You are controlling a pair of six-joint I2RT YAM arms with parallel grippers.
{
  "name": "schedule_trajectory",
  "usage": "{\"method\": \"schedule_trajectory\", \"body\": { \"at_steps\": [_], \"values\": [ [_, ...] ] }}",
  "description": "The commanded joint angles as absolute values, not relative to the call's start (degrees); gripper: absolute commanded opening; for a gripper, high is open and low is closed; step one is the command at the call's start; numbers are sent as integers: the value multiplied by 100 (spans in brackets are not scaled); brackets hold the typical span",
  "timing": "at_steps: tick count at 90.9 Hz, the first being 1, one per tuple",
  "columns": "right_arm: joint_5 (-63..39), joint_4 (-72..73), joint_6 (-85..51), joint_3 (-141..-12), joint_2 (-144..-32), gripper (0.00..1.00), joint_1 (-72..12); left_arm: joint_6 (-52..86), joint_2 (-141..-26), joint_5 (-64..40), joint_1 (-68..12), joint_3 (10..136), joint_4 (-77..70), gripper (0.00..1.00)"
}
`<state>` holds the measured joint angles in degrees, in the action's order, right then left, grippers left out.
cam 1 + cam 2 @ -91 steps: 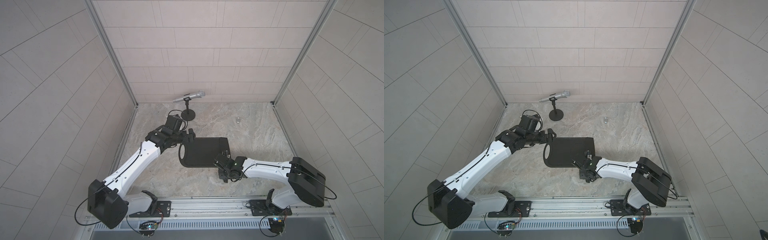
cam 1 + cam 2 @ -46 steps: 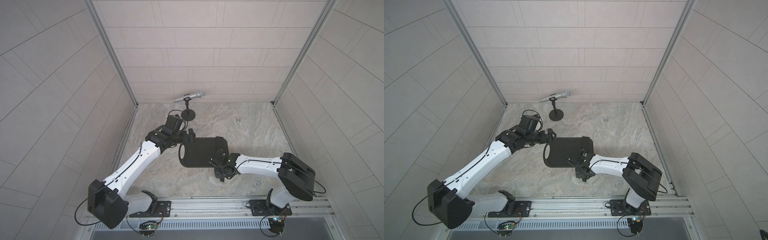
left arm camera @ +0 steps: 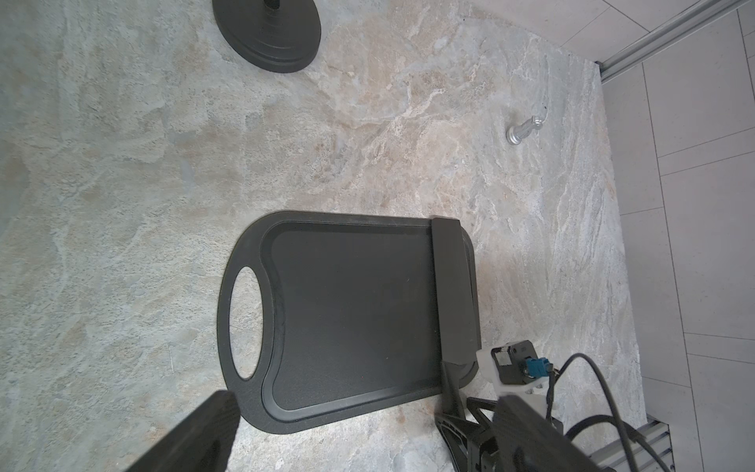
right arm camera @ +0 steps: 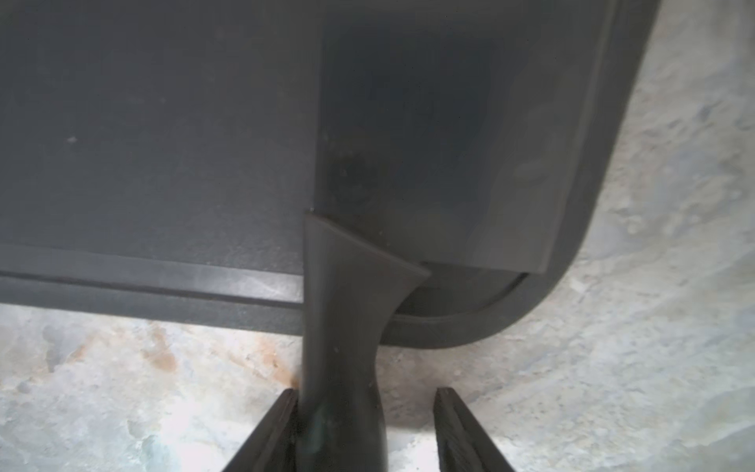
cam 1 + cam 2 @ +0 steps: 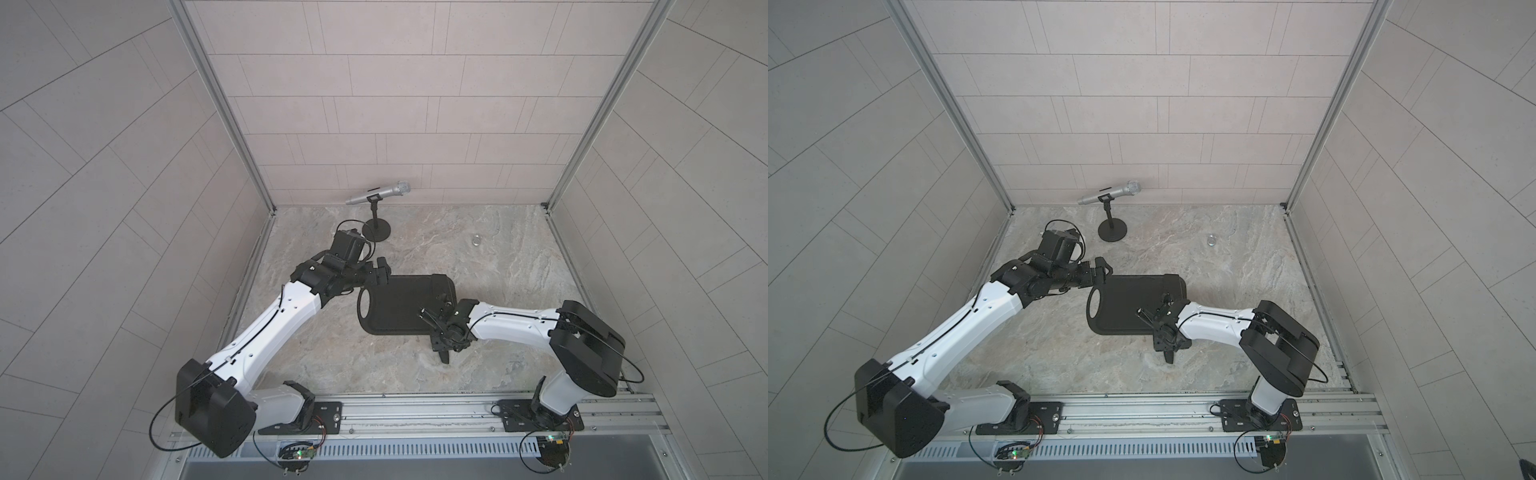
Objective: Align the knife with the edge of the cutting board
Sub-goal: Place the knife at the edge of the cutting board, then adjust the knife at the edge of the cutting board.
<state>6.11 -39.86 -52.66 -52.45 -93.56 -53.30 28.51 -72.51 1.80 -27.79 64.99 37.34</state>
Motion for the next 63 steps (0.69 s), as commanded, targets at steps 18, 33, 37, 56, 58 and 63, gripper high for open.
{"method": "schedule_trajectory", "body": {
  "at_steps": [18, 33, 37, 56, 58, 63],
  "values": [
    [701, -4216, -5027, -5617, -9622, 48, -5143, 2806, -7190, 150, -2817, 6508, 3735, 100],
    [763, -4260, -4970, -5773, -9781, 41, -5107, 2804, -7190, 149, -2813, 6499, 3731, 100],
    [758, -4263, -4959, -5794, -9827, 39, -5102, 2804, -7194, 141, -2813, 6497, 3732, 100],
    [799, -4275, -5002, -5741, -9832, 33, -5099, 2808, -7187, 108, -2813, 6511, 3722, 100],
    [802, -4272, -5006, -5735, -9808, 33, -5105, 2811, -7189, 110, -2813, 6510, 3725, 100],
    [808, -4274, -5017, -5712, -9781, 31, -5106, 2812, -7191, 114, -2817, 6507, 3724, 100]
  ]
}}
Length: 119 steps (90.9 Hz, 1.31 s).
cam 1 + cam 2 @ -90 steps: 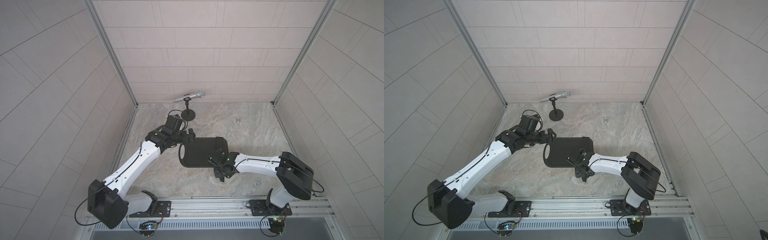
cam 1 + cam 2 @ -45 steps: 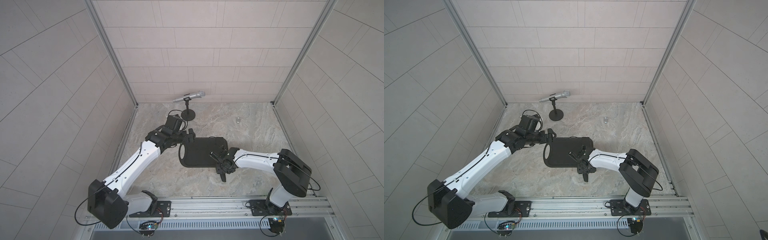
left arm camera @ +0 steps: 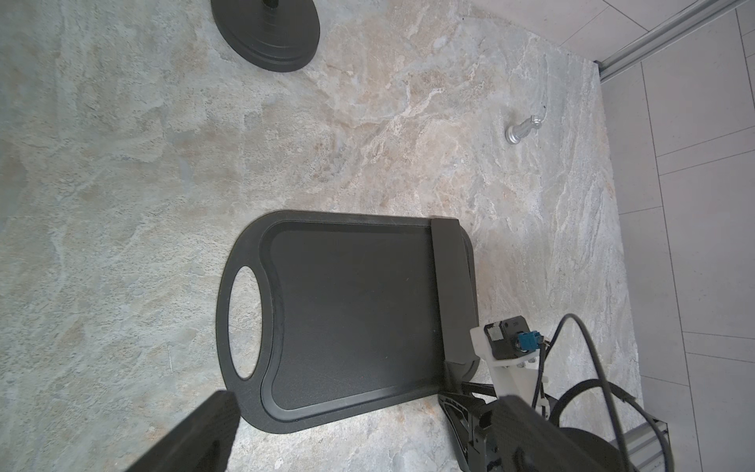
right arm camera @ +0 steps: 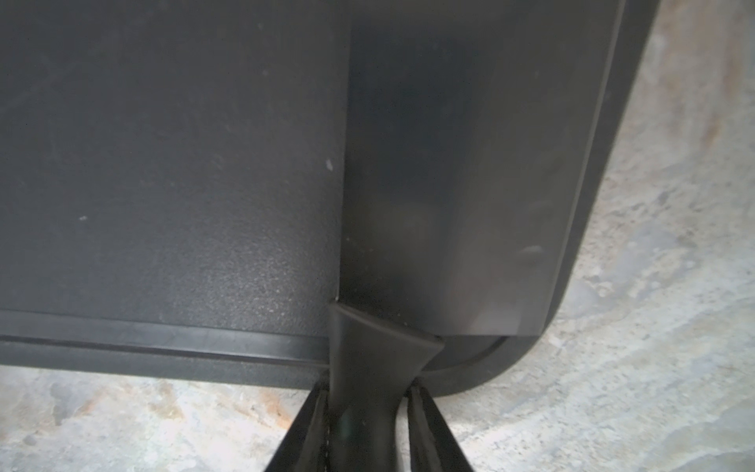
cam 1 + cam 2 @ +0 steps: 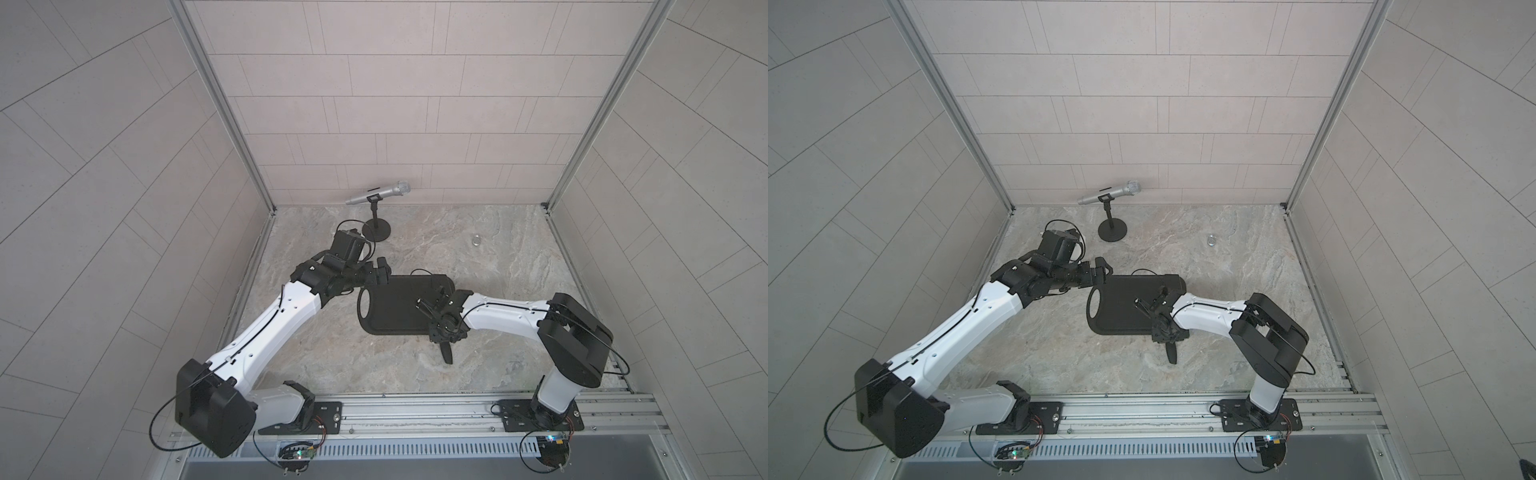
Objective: Align the knife with the edge of the cutting board
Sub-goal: Adjust the knife at the edge of the cutting board.
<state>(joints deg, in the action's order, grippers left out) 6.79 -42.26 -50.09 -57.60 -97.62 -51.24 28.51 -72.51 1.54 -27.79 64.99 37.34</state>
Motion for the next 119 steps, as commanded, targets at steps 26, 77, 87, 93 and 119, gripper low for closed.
{"method": "schedule_trajectory", "body": {
  "at_steps": [26, 77, 87, 93, 119],
  "values": [
    [821, -4228, -5138, -5613, -9702, 17, -5175, 2860, -7235, 270, -2815, 6491, 3734, 100],
    [1121, -4459, -5401, -5702, -9622, 11, -5344, 2984, -7656, 685, -2467, 6522, 3911, 100],
    [1204, -4515, -5481, -5710, -9633, 11, -5344, 3023, -7762, 701, -2389, 6515, 3924, 100],
    [1236, -4515, -5530, -5711, -9631, 10, -5344, 3051, -7843, 703, -2338, 6514, 3931, 100],
    [1250, -4396, -5781, -5763, -9684, 4, -5342, 3213, -8360, 450, -2060, 6526, 3946, 100]
  ]
}}
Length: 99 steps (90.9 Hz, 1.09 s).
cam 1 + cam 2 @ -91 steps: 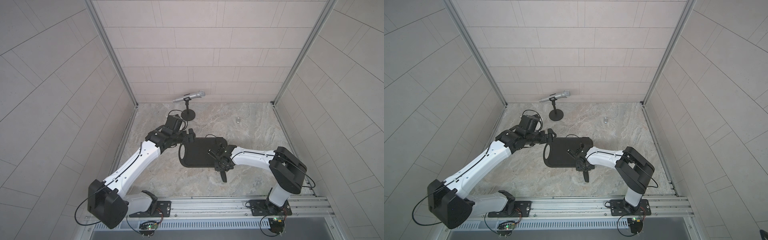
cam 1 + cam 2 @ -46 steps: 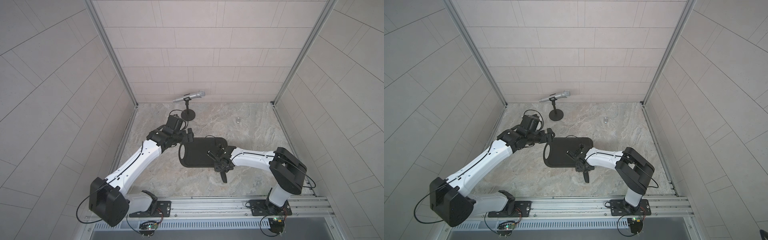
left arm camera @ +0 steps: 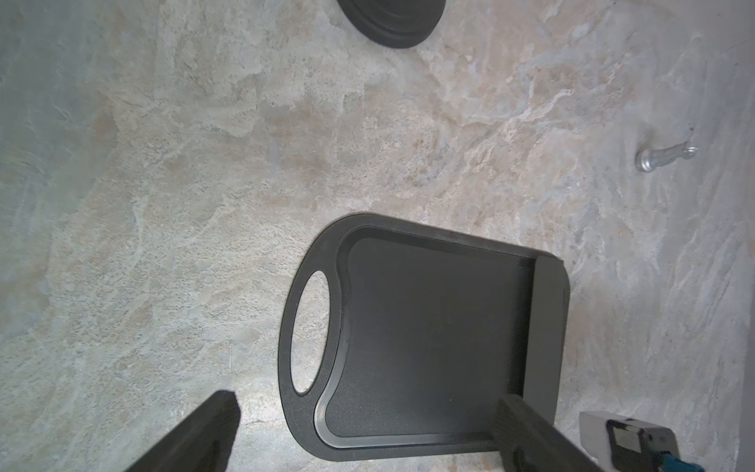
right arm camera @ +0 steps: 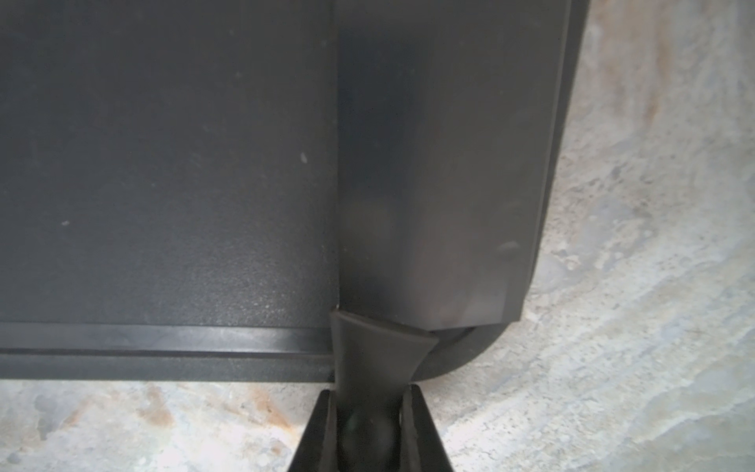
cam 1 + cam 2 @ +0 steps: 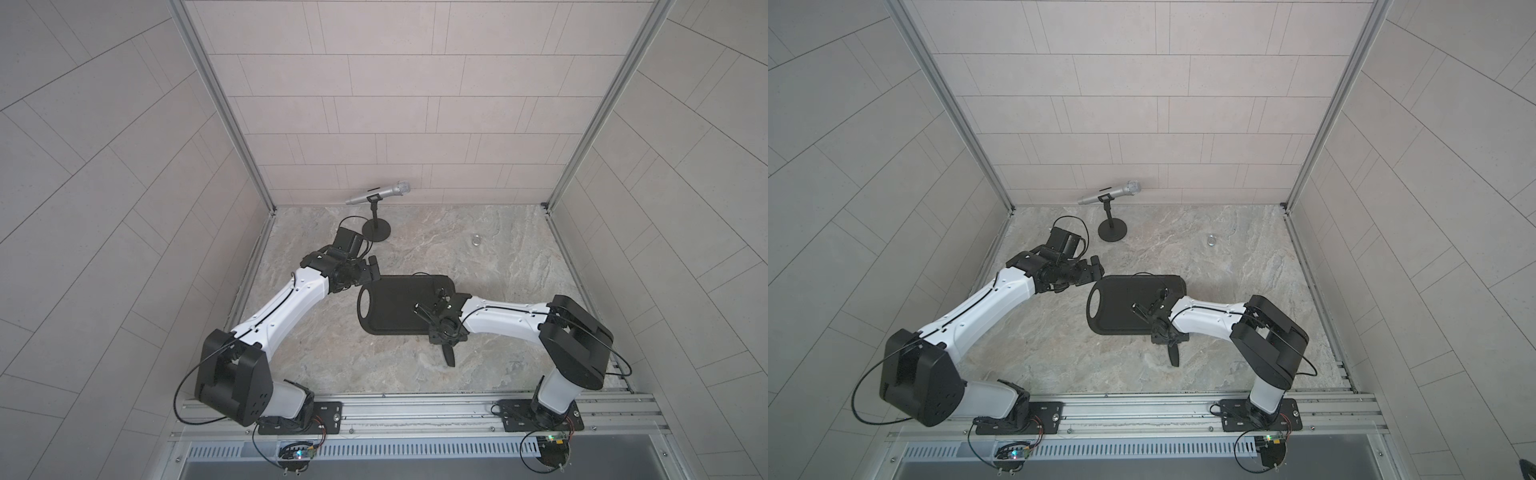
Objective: Align the knife with the edge of the cutting board
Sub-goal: Adjust the knife at the edge of the cutting board.
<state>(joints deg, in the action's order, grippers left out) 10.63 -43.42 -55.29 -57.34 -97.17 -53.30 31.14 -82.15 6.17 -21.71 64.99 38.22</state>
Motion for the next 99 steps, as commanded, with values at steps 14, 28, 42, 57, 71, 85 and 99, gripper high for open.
{"method": "schedule_trajectory", "body": {
  "at_steps": [14, 28, 42, 57, 71, 85, 99],
  "values": [
    [1163, -4220, -5826, -5751, -9749, 6, -5352, 3230, -8553, 254, -1988, 6575, 3997, 100],
    [1167, -4286, -5819, -5798, -9703, 22, -5361, 3217, -8641, 187, -1978, 6605, 4053, 100],
    [1187, -4369, -5812, -5781, -9552, 35, -5367, 3217, -8631, 151, -1969, 6596, 4034, 100],
    [1087, -4386, -5814, -5729, -9403, 45, -5391, 3234, -8614, 59, -1969, 6575, 4004, 100],
    [979, -4316, -5826, -5632, -9306, 44, -5502, 3244, -8583, 18, -1969, 6566, 3986, 100],
    [987, -4275, -5906, -5589, -9388, 44, -5688, 3237, -8565, -78, -1969, 6563, 3949, 100],
    [1082, -4326, -5927, -5527, -9378, 43, -5730, 3237, -8512, -120, -1969, 6524, 3929, 100]
  ]
}}
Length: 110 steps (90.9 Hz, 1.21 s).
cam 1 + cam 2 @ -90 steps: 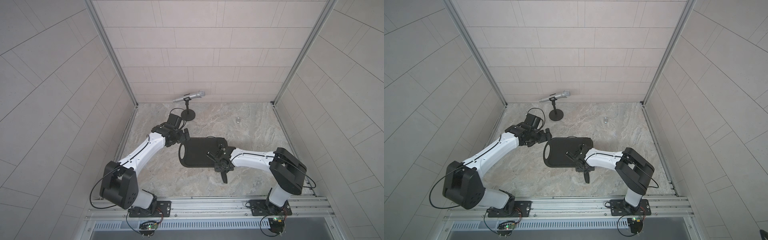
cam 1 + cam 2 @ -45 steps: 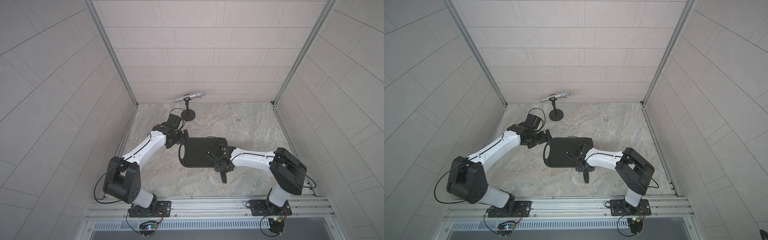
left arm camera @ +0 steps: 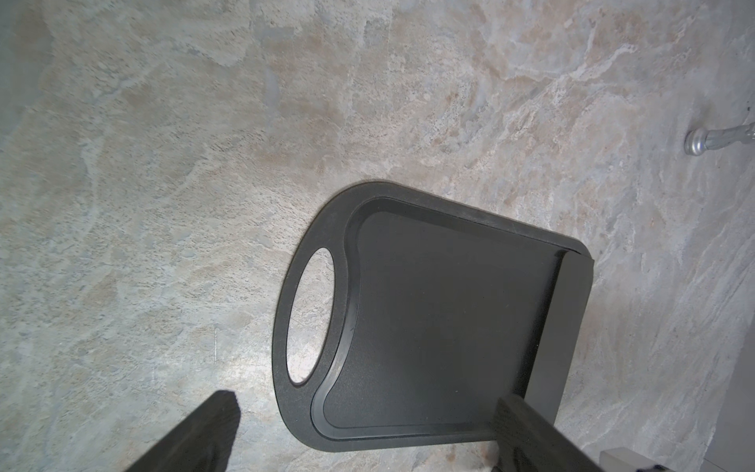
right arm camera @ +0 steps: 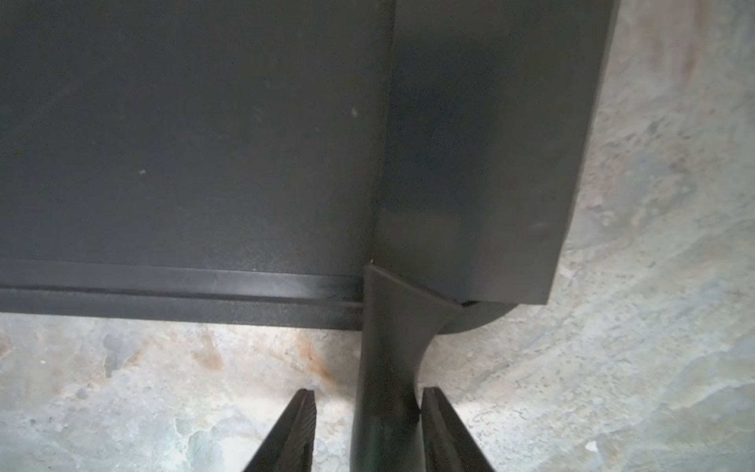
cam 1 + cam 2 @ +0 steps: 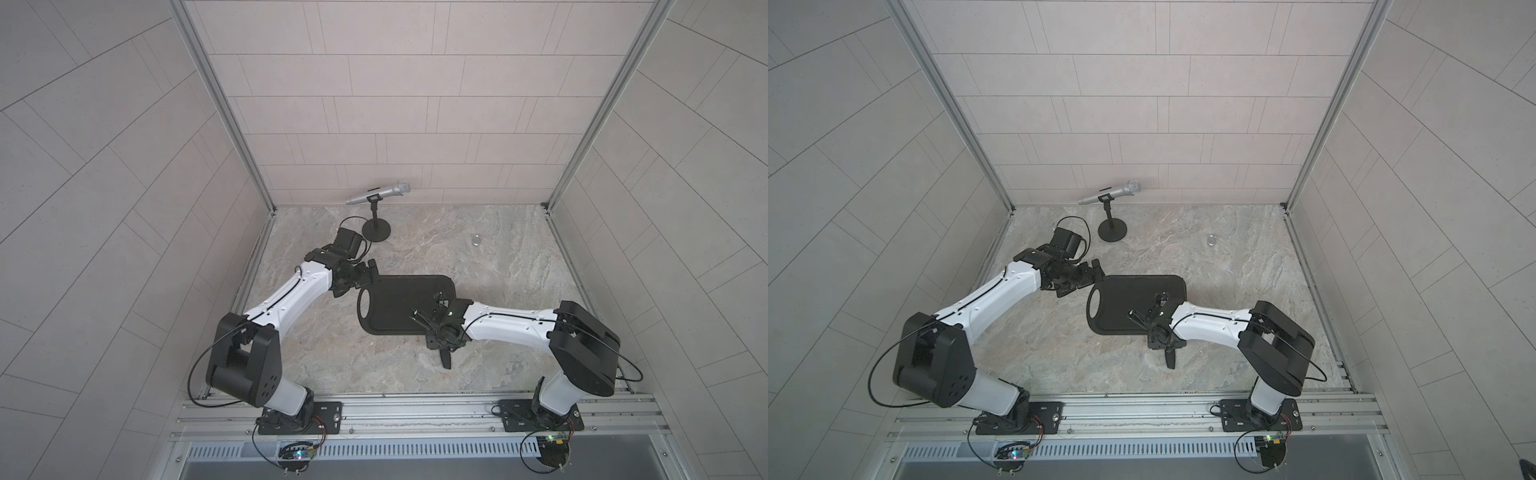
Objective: Align the knife with the edge of the cutting board
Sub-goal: Adjust the knife at the edge of the cutting board.
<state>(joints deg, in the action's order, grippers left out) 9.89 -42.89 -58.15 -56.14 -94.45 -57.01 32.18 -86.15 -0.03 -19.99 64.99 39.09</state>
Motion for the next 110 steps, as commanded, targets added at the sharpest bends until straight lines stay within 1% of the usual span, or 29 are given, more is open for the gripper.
{"method": "schedule_trajectory", "body": {
  "at_steps": [1, 24, 48, 82, 110],
  "values": [
    [1086, -4330, -5930, -5519, -9373, 43, -5730, 3235, -8505, -122, -1969, 6527, 3929, 100],
    [1134, -4330, -5907, -5426, -9329, 43, -5723, 3234, -8519, -181, -1969, 6527, 3903, 100],
    [1085, -4180, -5817, -5388, -9369, 35, -5568, 3226, -8539, -189, -1974, 6522, 3909, 100],
    [1036, -4068, -5685, -5444, -9376, 30, -5461, 3214, -8555, -183, -1970, 6530, 3915, 100],
    [1013, -4067, -5626, -5575, -9426, 29, -5402, 3202, -8553, -185, -1977, 6530, 3924, 100]
  ]
}}
